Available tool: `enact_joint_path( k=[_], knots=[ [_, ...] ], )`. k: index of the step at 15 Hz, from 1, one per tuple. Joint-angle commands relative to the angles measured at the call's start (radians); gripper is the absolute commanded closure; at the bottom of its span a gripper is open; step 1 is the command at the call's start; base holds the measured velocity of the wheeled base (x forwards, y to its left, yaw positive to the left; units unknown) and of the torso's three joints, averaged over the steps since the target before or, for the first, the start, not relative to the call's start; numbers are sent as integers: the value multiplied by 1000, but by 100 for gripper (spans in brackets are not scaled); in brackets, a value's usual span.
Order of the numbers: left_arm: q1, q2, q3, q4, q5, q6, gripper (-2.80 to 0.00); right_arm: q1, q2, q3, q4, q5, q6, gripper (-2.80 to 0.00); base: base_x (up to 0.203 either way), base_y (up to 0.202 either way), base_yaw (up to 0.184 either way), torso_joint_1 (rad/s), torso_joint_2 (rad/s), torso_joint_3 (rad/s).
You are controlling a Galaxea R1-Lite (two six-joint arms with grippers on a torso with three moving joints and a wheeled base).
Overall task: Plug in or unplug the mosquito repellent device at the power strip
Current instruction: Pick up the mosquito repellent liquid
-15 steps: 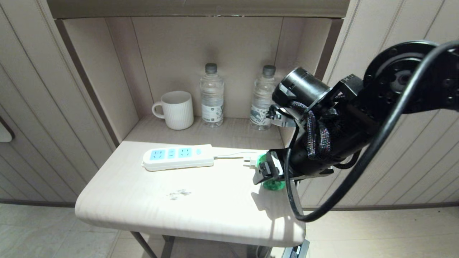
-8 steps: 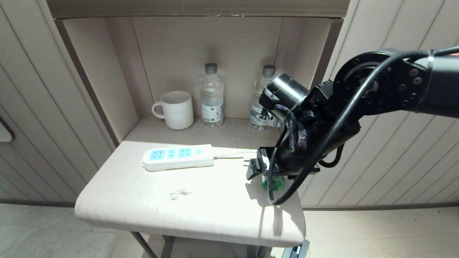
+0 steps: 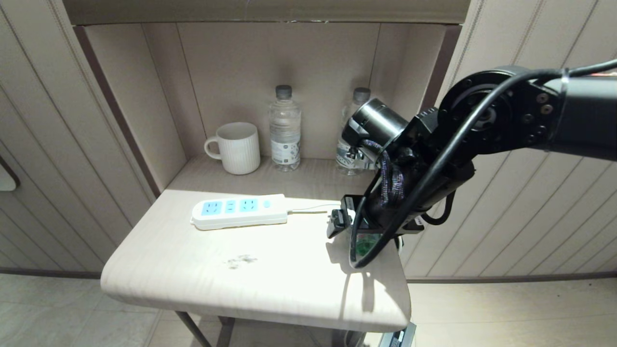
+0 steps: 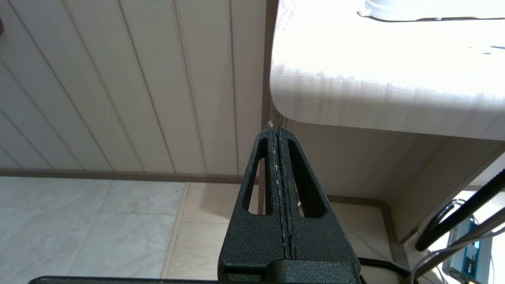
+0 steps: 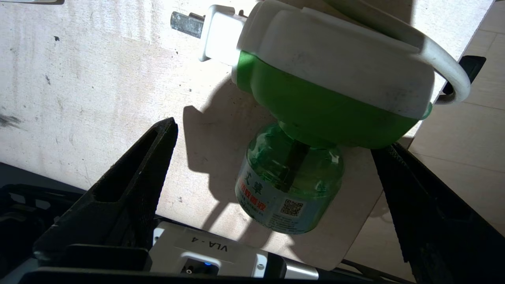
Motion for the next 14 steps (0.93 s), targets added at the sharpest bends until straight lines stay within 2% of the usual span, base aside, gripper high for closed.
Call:
enact_joint_path(
  k=[1, 5, 6, 7, 14],
  knots=[
    [0, 1, 0, 0, 0, 0, 0, 0, 9, -1, 5, -5, 3, -280, 0, 0, 0, 0, 0, 0],
    [0, 1, 0, 0, 0, 0, 0, 2, 17, -2, 6, -9, -2, -280, 0, 0, 0, 0, 0, 0],
    [0, 1, 0, 0, 0, 0, 0, 2, 17, -2, 6, -11, -2, -175, 0, 0, 0, 0, 0, 0],
    [0, 1, 0, 0, 0, 0, 0, 2, 17, -1, 6, -17, -4, 0, 0, 0, 0, 0, 0, 0],
    [0, 1, 0, 0, 0, 0, 0, 3, 17, 6, 6, -26, -5, 0, 0, 0, 0, 0, 0, 0]
  ],
)
